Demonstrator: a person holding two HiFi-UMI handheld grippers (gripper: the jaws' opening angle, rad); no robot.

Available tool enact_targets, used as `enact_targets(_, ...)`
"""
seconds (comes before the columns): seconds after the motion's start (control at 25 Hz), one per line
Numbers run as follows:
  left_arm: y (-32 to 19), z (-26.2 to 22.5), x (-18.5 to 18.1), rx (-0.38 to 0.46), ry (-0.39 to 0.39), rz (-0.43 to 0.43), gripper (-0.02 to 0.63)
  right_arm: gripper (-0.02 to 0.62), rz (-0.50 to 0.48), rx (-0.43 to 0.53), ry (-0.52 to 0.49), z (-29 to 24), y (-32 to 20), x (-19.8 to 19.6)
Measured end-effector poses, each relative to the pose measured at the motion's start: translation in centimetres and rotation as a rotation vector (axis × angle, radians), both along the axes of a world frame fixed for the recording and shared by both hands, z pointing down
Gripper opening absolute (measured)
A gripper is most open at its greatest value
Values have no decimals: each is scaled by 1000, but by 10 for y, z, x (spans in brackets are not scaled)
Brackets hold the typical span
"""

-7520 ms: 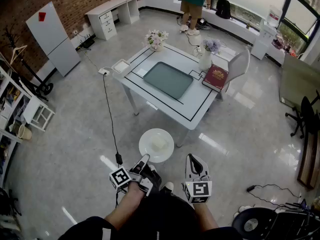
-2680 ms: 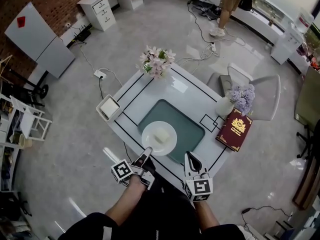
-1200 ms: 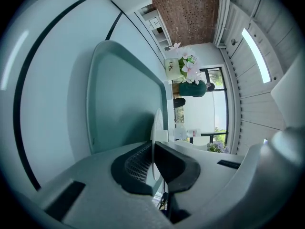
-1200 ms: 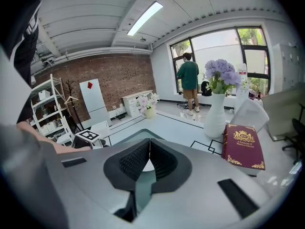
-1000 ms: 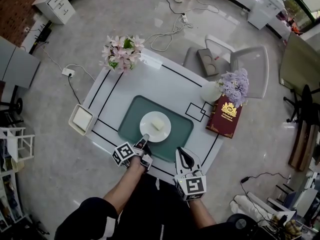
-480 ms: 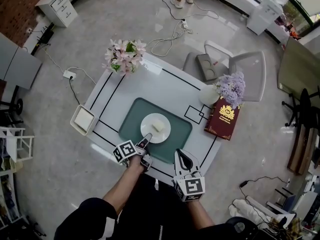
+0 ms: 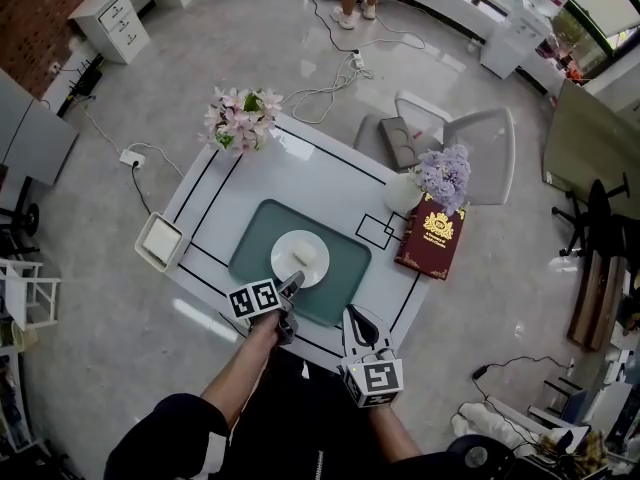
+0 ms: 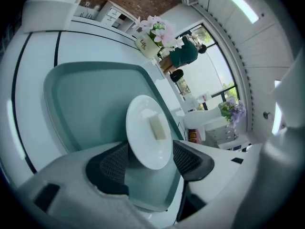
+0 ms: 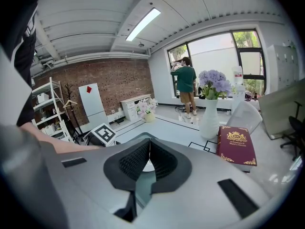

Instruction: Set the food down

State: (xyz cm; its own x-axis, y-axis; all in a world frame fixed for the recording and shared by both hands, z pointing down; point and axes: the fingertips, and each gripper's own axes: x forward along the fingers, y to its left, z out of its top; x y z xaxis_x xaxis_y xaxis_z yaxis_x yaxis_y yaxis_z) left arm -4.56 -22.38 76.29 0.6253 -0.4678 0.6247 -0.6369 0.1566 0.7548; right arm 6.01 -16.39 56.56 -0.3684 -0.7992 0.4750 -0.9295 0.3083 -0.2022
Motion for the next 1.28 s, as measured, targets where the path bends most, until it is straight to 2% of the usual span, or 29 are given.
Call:
enact_targets(0.12,1,4,1,-43,-46,7,273,9,12,10,9,-2,7,7)
enact_targets(0.32,10,7,-1,-104,22,-80,272,9,15,29,32,-3,17,18)
enact_targets(0.52,14,1,-3,-89,43,-114,265,9,50,55,-1,-20,12,29)
enact_targets(0.68,22,-17,-14,-26,24,-130,265,9,41,68,0,-26,13,33)
enact_targets(0.8,31,-42,-16,44,34,-93,265,9,33,76,2,-22,17,36)
enact_targets(0.92,40,-82,-12,158,70,-5,236,9,-3,90,8,-25,20,30)
enact_targets(1.0,47,-107,-12,231,76,38,150,9,7,109,16,-37,18,26)
enact_targets(1.08,52,-131,-12,312,85,59,6,11,17,135,35,-46,20,23)
enact_targets(1.2,59,-171,-6,479,99,104,5,9,-12,142,35,-46,27,13)
enact_targets(1.28,64,-193,-3,611,25,157,5,9,-38,133,24,-41,32,6)
